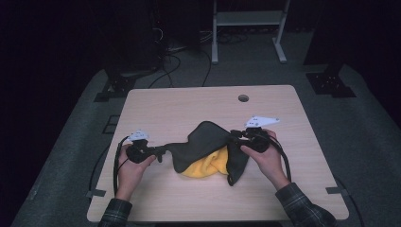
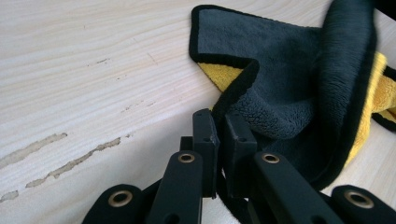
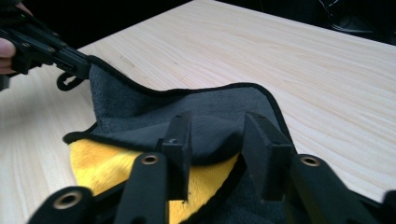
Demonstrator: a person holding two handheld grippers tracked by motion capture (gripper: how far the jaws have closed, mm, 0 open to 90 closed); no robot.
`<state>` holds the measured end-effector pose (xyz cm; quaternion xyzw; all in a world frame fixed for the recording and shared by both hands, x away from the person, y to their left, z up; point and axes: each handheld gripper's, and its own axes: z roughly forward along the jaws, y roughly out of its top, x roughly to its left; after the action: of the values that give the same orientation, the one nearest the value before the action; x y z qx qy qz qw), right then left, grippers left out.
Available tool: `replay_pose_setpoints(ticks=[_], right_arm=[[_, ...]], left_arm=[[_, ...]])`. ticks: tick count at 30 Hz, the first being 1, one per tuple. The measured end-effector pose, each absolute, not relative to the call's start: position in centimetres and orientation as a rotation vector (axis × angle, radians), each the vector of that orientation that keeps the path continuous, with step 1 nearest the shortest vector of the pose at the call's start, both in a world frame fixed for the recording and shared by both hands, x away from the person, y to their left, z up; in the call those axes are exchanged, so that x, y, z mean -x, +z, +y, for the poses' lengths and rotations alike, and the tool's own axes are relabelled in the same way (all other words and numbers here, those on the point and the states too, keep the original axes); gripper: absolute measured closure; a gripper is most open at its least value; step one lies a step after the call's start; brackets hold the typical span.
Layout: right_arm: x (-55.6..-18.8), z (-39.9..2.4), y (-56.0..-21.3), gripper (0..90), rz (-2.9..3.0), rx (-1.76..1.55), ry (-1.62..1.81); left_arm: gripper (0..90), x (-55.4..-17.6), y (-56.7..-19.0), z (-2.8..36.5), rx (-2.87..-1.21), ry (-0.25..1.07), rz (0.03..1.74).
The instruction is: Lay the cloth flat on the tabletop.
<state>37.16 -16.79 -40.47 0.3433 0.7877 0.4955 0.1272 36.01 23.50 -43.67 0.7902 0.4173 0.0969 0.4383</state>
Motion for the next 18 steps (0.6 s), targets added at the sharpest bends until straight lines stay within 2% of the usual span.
replay_pose_setpoints(ticks=[7, 18], right_arm=[[-36.7, -17.9, -40.5, 54.6, 2.284, -0.982, 1.422], [-41.4, -16.2, -43.1, 52.1, 2.392, -0.946, 1.381]], left_arm=[[84.5, -36.1, -43.9, 23.5, -1.969, 0.236, 1.042], [84.4, -36.2, -44.1, 23.4, -1.983, 0.229, 1.044]])
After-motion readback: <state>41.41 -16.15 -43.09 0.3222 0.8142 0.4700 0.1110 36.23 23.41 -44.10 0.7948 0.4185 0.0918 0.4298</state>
